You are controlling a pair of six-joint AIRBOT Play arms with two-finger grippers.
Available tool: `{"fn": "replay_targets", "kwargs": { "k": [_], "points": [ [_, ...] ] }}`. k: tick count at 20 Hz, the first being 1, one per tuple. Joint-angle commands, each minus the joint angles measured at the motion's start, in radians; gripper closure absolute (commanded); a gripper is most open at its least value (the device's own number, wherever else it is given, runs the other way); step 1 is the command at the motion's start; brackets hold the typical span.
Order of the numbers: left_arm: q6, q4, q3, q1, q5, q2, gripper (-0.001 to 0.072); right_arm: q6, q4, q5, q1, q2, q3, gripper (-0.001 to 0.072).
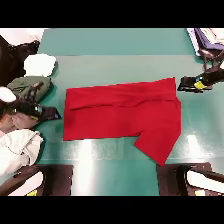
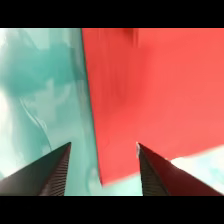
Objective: Fold the shirts.
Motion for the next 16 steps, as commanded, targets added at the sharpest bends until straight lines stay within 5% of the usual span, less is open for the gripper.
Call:
{"fn": "replay_targets", "kwargs": {
  "k": [1,14,15,16],
  "points": [
    [-0.020,-0.019,-0.209,0.000,-0.026,0.112,0.0227,0.000,0.000,0.006,-0.006,0.076,0.001,0.0254],
    [-0.011,-0.086,-0.345,0.000,0.113,0.115,0.0229,0.001,0.001,0.056,-0.005,0.082,0.001,0.0255],
    [-0.011,-0.094,-0.345,0.000,0.126,0.115,0.0299,0.001,0.001,0.062,-0.005,0.083,0.001,0.0256],
    [-0.008,-0.105,-0.344,0.000,0.130,0.115,0.0516,0.001,0.000,0.077,-0.005,0.083,0.001,0.0263]
  ]
}}
